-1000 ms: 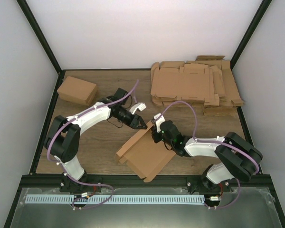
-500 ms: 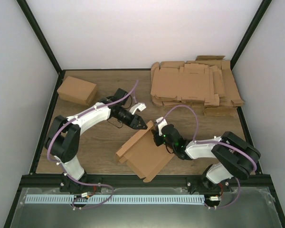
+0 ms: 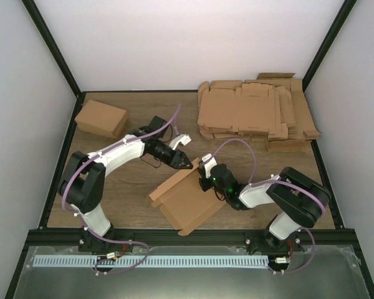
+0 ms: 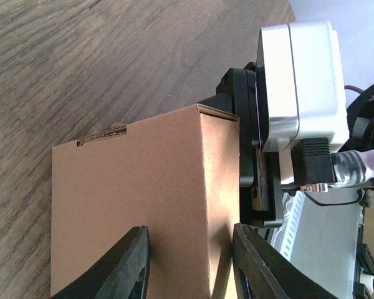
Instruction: Fold the paper box
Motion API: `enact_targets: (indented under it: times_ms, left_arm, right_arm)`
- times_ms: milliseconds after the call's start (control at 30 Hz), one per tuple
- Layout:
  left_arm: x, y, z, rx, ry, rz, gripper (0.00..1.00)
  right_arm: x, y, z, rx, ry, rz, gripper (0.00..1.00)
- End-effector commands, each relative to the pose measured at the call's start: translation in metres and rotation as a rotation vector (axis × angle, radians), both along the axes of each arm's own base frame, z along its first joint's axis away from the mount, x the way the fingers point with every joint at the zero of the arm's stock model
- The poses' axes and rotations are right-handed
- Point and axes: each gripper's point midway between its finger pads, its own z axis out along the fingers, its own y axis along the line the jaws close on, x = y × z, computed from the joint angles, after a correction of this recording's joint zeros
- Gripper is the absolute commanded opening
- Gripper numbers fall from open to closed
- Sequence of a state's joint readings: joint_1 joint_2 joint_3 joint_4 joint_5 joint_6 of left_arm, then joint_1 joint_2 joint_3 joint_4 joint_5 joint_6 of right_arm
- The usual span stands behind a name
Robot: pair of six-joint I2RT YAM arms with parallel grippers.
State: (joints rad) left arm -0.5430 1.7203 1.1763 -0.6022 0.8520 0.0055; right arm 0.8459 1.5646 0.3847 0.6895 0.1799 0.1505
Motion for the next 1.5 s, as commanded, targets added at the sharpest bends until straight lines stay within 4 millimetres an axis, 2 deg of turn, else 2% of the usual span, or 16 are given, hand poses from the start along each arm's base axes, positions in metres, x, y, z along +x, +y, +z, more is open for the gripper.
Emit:
enact_targets:
  times_ms: [0,100,233,300,433,533,633,700,767,867,933,1033,1133,1267,1367,1467]
  left_arm:
    - [-0.01,0.004,-0.01,0.016,0.026,-0.013,0.39]
    - [-0.011,0.004,-0.009,0.01,0.026,-0.014,0.42]
    - [-0.001,0.006,0.008,0.008,-0.049,0.028,0.63]
    - [0.013,0.014,0.026,0.015,-0.117,0.099,0.8]
    - [0.038,0.041,0.079,0.064,-0.314,0.274,0.97]
    - [0.045,0.068,0.125,0.091,-0.468,0.394,1.0]
    - [0.038,0.089,0.165,0.088,-0.572,0.48,1.0]
    - [0.031,0.101,0.181,0.083,-0.602,0.526,1.0]
    - [0.027,0.116,0.189,0.105,-0.606,0.61,1.0]
    - [0.021,0.146,0.189,0.15,-0.564,0.789,1.0]
    - [0.014,0.151,0.187,0.108,-0.505,0.856,1.0]
    - [-0.001,0.134,0.178,-0.035,-0.383,0.841,1.0]
    - [-0.013,0.111,0.158,-0.14,-0.233,0.785,0.97]
    - [-0.019,0.095,0.117,-0.133,-0.093,0.723,0.78]
    - [-0.021,0.088,0.101,-0.106,-0.06,0.673,0.75]
    - [-0.02,0.081,0.096,-0.103,-0.053,0.632,0.73]
  right_arm:
    - [0.013,0.003,0.027,0.085,-0.074,-0.058,0.01]
    - [0.015,0.004,0.026,0.079,-0.064,-0.065,0.01]
    - [0.014,-0.001,0.031,0.081,-0.061,-0.085,0.01]
    - [0.014,-0.004,0.036,0.086,-0.056,-0.1,0.01]
    - [0.021,-0.018,0.044,0.135,0.008,-0.18,0.01]
    - [0.029,-0.036,0.048,0.245,0.089,-0.248,0.01]
    - [0.039,-0.054,0.054,0.38,0.176,-0.322,0.01]
    - [0.046,-0.063,0.059,0.444,0.216,-0.378,0.01]
    - [0.052,-0.069,0.069,0.511,0.24,-0.426,0.01]
    - [0.059,-0.078,0.087,0.616,0.234,-0.486,0.01]
    - [0.062,-0.081,0.101,0.66,0.196,-0.489,0.01]
    - [0.067,-0.082,0.113,0.68,0.157,-0.498,0.01]
    - [0.071,-0.081,0.115,0.67,0.141,-0.497,0.01]
    - [0.072,-0.081,0.118,0.68,0.128,-0.495,0.01]
    - [0.074,-0.082,0.114,0.674,0.129,-0.504,0.01]
    - [0.074,-0.081,0.111,0.671,0.135,-0.502,0.01]
